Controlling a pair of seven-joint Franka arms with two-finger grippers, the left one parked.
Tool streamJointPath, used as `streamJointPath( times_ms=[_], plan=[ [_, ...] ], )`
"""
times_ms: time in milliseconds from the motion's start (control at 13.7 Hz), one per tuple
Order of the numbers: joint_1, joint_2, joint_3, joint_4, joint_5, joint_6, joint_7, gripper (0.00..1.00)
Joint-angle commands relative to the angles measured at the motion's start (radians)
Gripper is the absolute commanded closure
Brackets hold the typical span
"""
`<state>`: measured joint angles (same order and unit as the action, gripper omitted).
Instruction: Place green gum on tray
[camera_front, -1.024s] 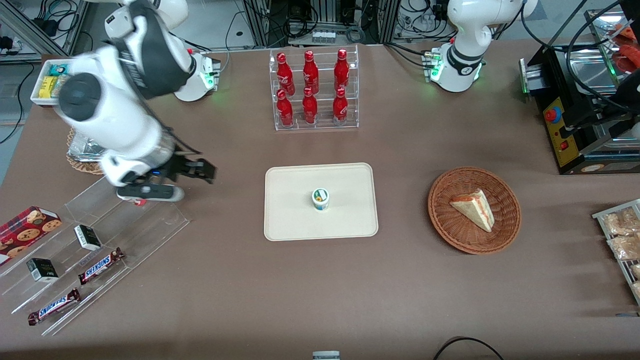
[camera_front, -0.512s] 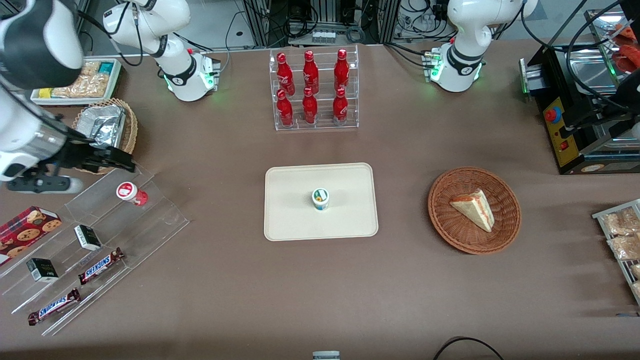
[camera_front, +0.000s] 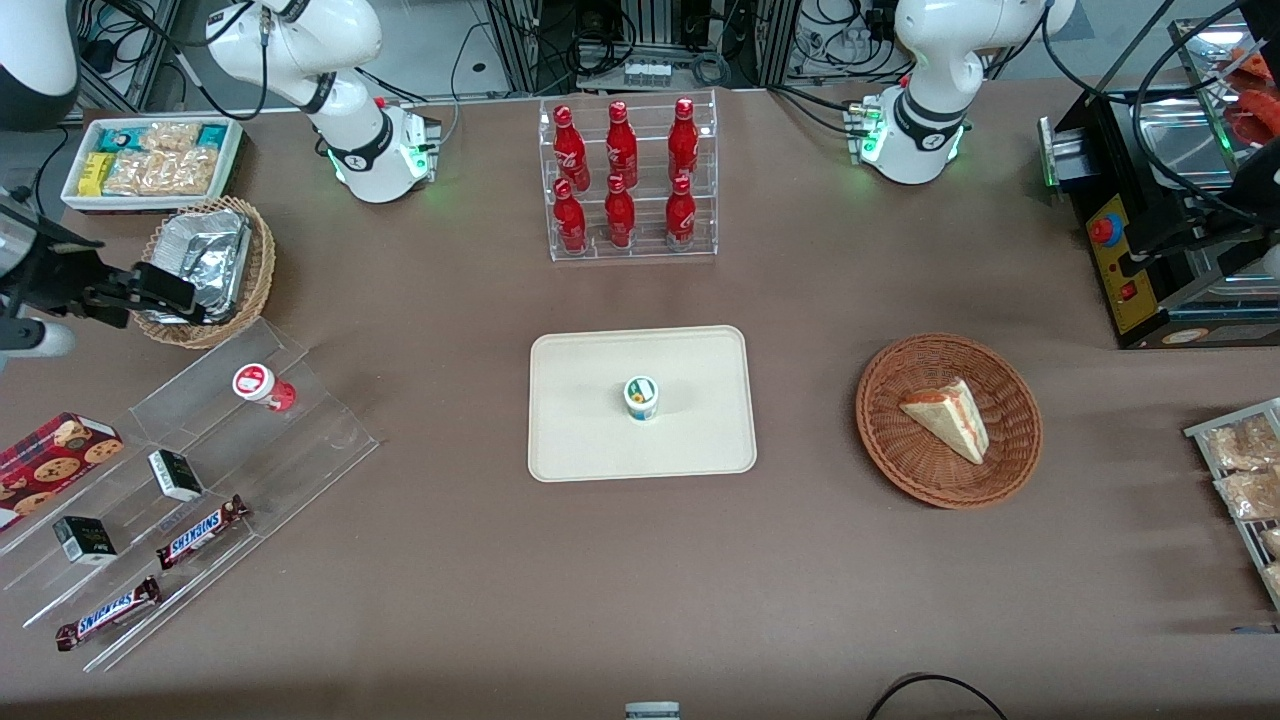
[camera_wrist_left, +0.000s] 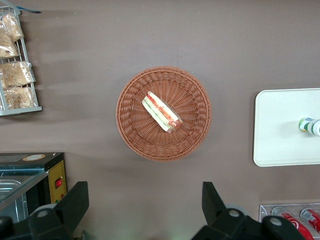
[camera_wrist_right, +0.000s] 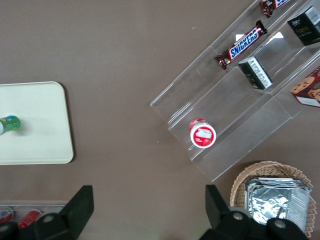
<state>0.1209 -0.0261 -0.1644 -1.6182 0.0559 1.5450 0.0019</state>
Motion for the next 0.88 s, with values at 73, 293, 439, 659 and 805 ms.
streamJointPath(
  times_ms=[73,293,439,659,805],
  plan=[
    [-0.018,0.028,0.013,0.06,-0.025,-0.037,-0.016,0.01],
    [-0.061,0.029,0.032,0.06,-0.024,-0.051,-0.016,0.01],
    [-0.128,0.029,0.098,0.06,-0.025,-0.051,-0.016,0.01],
    [-0.13,0.029,0.115,0.061,-0.033,-0.054,-0.014,0.01],
    [-0.129,0.029,0.117,0.061,-0.051,-0.054,-0.01,0.01]
  ],
)
